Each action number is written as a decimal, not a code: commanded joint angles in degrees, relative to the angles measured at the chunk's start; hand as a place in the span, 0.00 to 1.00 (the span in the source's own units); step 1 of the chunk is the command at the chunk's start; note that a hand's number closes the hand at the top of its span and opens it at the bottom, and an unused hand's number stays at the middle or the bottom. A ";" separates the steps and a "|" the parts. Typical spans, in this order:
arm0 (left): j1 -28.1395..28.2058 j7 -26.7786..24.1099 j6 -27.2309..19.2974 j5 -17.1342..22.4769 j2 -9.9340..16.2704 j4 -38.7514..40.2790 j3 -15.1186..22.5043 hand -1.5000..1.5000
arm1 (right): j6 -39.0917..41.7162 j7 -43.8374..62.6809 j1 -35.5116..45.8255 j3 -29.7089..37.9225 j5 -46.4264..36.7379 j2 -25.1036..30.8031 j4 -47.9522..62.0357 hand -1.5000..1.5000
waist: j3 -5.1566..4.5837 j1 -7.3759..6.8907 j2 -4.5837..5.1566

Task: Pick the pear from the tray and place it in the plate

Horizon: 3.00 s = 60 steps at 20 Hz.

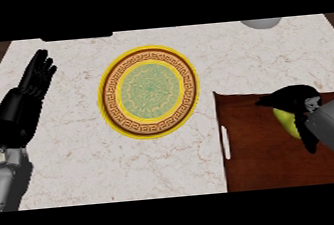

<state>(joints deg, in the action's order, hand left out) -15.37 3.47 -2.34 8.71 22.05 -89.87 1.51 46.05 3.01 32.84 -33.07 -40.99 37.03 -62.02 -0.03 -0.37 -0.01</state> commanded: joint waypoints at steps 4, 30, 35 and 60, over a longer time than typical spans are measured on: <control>0.19 5.75 -0.65 -0.93 -1.71 -6.46 0.07 0.50 | -5.64 -2.35 -0.36 -0.44 -8.20 -4.38 9.16 0.00 | 0.08 -0.45 0.13; 6.10 3.25 -1.43 -2.17 0.24 -1.35 -6.88 0.50 | -48.02 38.97 -15.23 22.54 -11.49 -17.71 -10.50 1.00 | -0.47 11.12 -4.42; 6.05 3.19 0.35 -1.63 0.87 -2.52 -6.23 0.50 | -52.45 47.43 -11.88 16.66 -17.49 -25.50 -26.33 1.00 | -0.49 7.78 -4.20; 0.08 0.36 3.66 -2.62 -3.33 -1.44 -0.85 0.50 | -59.57 78.01 11.08 3.12 -24.71 -36.99 -23.60 1.00 | -0.05 -3.04 0.71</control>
<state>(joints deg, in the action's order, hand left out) -16.16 5.38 0.97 6.68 19.65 -91.70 -0.37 -6.49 69.58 39.04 -33.05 -68.94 0.80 -92.21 -0.08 -2.44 0.33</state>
